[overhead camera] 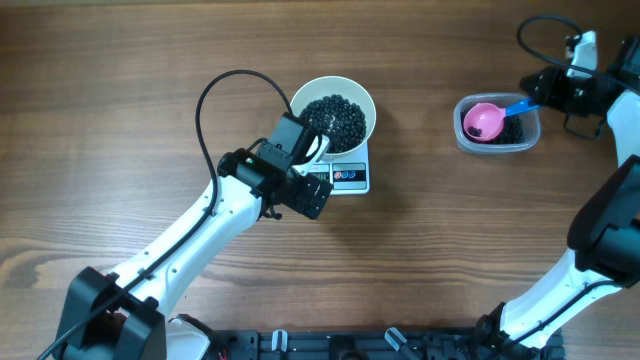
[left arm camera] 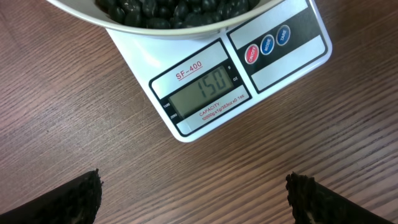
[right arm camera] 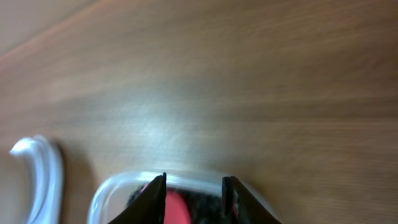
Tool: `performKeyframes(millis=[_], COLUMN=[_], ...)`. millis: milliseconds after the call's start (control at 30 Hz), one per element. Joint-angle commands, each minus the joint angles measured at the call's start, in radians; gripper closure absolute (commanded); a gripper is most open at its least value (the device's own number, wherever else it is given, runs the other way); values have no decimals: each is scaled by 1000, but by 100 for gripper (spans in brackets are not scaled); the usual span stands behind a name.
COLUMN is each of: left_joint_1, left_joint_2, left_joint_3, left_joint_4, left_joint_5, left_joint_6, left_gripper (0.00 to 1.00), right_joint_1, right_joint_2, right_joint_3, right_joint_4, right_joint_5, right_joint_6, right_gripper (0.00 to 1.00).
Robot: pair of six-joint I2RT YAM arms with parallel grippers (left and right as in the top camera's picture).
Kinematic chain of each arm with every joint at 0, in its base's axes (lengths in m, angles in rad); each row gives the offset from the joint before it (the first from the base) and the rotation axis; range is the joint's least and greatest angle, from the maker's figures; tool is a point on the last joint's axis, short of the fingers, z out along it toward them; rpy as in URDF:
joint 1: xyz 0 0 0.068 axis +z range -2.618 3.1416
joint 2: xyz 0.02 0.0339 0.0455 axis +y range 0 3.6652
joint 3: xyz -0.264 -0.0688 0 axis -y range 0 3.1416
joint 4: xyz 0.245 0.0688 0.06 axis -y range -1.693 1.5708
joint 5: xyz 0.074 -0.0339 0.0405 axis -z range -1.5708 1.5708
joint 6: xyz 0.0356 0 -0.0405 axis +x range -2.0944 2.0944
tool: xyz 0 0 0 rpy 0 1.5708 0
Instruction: Scoop item into bowl and weigh 150g on scale
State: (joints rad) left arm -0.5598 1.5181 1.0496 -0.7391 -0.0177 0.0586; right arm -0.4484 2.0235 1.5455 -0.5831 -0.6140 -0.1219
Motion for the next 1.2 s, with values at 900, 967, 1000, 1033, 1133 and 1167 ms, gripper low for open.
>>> performKeyframes(millis=[900, 967, 1000, 1033, 1133, 1167], left_joint_1=[7, 7, 7, 7, 7, 7], left_joint_2=[-17, -16, -16, -16, -16, -16], left_joint_3=[-5, -5, -5, -5, -5, -5], left_joint_4=[3, 3, 3, 3, 3, 3], left_joint_5=[5, 5, 5, 5, 5, 5], left_joint_6=[12, 12, 12, 12, 12, 12], left_gripper=[0, 0, 0, 0, 0, 0], right_joint_1=[111, 111, 111, 111, 111, 111], right_joint_2=[4, 4, 4, 4, 4, 4], right_joint_3=[-2, -2, -2, -2, -2, -2], right_joint_4=[6, 6, 6, 6, 6, 6], right_joint_5=[-141, -141, -140, -140, -140, -140], right_joint_6=[361, 361, 361, 361, 362, 361], right_gripper=[0, 0, 0, 0, 0, 0])
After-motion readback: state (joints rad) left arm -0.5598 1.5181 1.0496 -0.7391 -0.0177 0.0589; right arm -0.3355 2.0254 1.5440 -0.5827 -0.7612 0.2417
